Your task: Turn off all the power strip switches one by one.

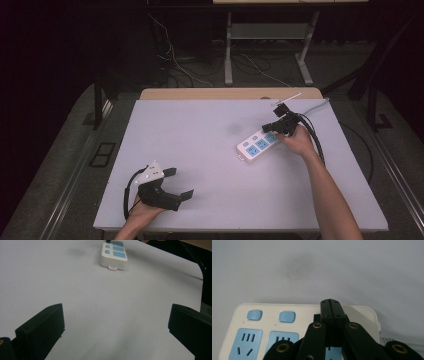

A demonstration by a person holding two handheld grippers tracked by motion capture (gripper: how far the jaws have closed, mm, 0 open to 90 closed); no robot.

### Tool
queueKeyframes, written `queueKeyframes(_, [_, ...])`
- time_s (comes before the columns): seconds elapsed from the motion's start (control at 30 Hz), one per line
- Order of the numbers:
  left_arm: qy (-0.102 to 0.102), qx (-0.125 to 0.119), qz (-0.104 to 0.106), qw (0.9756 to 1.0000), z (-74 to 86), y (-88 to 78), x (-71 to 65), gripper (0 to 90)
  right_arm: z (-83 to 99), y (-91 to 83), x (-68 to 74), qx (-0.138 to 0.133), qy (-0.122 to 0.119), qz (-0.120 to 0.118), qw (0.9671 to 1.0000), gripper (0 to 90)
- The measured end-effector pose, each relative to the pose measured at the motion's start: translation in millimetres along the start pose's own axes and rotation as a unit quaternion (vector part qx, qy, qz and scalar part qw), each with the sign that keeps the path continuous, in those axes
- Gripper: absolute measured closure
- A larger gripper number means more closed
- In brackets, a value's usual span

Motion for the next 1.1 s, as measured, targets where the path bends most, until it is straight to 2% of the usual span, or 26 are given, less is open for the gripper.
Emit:
queueKeyframes(0.1, [0.000,0.001,0.000,1.0000,0.3,0.3,-0.1,0.0,-0.6,0.0,0.2,0.004,-0.001,0.002,1.0000,90.0])
queueKeyframes(0.13, [-0.002,0.001,0.000,1.0000,0.5,0.4,-0.2,0.0,-3.1,-0.3,2.7,0.012,-0.010,0.014,0.9998,90.0])
queueKeyframes(0.2, [-0.002,0.001,0.000,1.0000,0.6,0.5,0.5,0.0,-6.3,-2.1,4.2,0.004,-0.009,0.009,0.9999,90.0])
queueKeyframes(0.3, [-0.005,0.000,-0.002,1.0000,0.5,0.5,1.0,0.0,-8.1,-0.5,10.7,0.025,-0.024,0.009,0.9994,90.0])
queueKeyframes(0.5, [-0.004,-0.001,-0.001,1.0000,0.2,0.2,0.4,0.0,-8.0,-2.0,17.1,0.029,-0.032,0.002,0.9991,90.0])
queueKeyframes(0.73, [-0.003,-0.002,-0.001,1.0000,-0.2,0.0,-0.1,0.0,-12.6,-19.4,28.3,0.015,-0.035,0.000,0.9993,90.0])
queueKeyframes(0.93, [-0.002,-0.002,0.001,1.0000,-0.3,0.1,-2.1,0.0,-10.7,-42.2,37.5,-0.013,-0.031,-0.005,0.9994,89.5])
queueKeyframes(1.0, [-0.002,-0.003,0.001,1.0000,-0.5,0.0,-2.4,0.0,-8.5,-51.3,39.3,-0.028,-0.022,-0.006,0.9993,83.1])
queueKeyframes(1.03, [-0.002,-0.003,0.001,1.0000,-0.5,0.1,-2.5,0.0,-5.4,-60.7,41.2,-0.043,-0.015,-0.008,0.9989,75.1])
queueKeyframes(1.1, [-0.001,-0.002,0.001,1.0000,-0.4,0.4,-2.6,0.0,-1.7,-70.0,43.2,-0.058,-0.012,-0.003,0.9983,66.6])
Point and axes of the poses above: each handheld gripper's, and its own axes: y roughly forward along the jaws, z roughly out of its underside, x roughly to its left, the point moved 4 cm from there along y, roughly forward along the jaws, and after that the axes turned 15 degrees about -x, right-handed, at the moved point
